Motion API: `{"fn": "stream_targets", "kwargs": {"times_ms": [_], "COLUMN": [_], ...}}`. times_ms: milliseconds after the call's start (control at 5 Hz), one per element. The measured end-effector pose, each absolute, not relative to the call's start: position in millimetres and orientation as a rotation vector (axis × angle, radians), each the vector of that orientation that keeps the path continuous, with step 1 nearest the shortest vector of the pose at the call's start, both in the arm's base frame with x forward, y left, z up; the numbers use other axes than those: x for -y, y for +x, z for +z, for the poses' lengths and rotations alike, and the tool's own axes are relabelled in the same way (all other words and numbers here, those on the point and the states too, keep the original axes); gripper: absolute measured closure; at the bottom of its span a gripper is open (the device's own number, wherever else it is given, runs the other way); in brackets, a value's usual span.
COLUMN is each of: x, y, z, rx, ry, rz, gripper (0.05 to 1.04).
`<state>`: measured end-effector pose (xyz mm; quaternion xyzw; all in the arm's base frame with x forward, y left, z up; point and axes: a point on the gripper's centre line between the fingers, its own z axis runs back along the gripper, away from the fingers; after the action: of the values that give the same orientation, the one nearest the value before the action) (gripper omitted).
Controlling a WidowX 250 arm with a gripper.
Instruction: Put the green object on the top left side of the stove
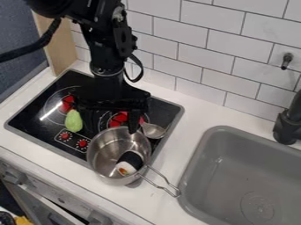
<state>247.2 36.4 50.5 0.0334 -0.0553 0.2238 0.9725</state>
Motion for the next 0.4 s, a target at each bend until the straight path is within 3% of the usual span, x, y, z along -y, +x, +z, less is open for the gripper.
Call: {"fn": "stream_targets", "kwargs": {"times_ms": [400], "x": [-62], "y": [245], "z": [45], "rx": [0.088], "ry": [0.112], "rz": [0.543], "gripper": [0.083]}}
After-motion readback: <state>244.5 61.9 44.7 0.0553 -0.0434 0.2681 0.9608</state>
